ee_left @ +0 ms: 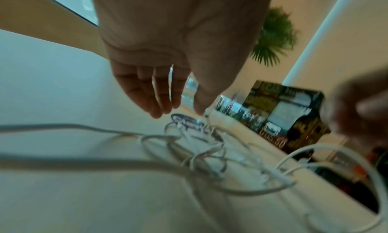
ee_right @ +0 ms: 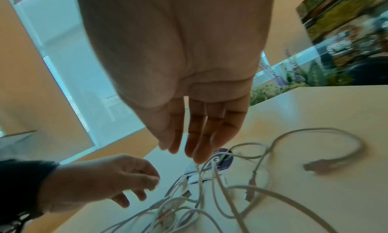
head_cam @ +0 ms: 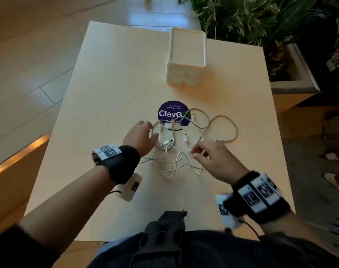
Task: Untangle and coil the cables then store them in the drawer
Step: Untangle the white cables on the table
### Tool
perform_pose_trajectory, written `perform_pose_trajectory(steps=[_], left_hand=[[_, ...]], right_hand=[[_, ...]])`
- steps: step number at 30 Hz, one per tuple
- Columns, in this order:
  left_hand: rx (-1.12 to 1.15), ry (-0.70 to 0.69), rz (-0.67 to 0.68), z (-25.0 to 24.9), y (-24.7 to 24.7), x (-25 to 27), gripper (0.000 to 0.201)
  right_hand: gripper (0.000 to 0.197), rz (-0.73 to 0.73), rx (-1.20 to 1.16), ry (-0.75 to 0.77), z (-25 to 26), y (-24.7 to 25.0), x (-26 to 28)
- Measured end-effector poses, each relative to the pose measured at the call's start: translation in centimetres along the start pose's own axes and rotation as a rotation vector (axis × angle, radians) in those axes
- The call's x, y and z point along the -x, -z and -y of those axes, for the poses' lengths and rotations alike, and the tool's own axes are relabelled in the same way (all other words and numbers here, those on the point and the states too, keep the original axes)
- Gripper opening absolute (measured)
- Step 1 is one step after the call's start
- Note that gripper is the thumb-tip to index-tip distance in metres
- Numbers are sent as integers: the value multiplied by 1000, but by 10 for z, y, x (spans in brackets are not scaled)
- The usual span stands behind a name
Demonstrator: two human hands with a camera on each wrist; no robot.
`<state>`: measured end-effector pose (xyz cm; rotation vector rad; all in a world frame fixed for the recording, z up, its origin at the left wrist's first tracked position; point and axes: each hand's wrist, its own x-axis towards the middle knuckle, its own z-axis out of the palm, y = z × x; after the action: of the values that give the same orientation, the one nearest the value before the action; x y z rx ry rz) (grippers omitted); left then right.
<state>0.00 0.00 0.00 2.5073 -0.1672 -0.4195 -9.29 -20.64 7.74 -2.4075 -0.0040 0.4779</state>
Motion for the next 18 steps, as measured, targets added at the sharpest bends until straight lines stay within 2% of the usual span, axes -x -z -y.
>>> perform_pose_trajectory(steps=[1, 3, 6, 8, 11, 15, 18], left_hand=[[-54, 68, 78, 1, -3, -5, 35], [-122, 132, 141, 8, -10, -11, 30], [-47, 108, 130, 17, -14, -10, 21], [72, 48, 91, 21, -13, -7, 15], [422, 35, 80, 18, -11, 1, 3], [769, 76, 82, 11, -10, 10, 13], [863, 113, 68, 7, -13, 11, 15]], right_hand=[[9, -4, 47, 21, 0, -5, -17], [14, 15, 135, 38, 5, -12, -46], [22, 89, 234, 12, 6, -36, -81], [30, 130, 297, -9, 0, -50, -94], [30, 151, 354, -37, -2, -63, -104], [15, 149, 285, -46, -6, -64, -107], [14, 130, 248, -16, -10, -61, -107]])
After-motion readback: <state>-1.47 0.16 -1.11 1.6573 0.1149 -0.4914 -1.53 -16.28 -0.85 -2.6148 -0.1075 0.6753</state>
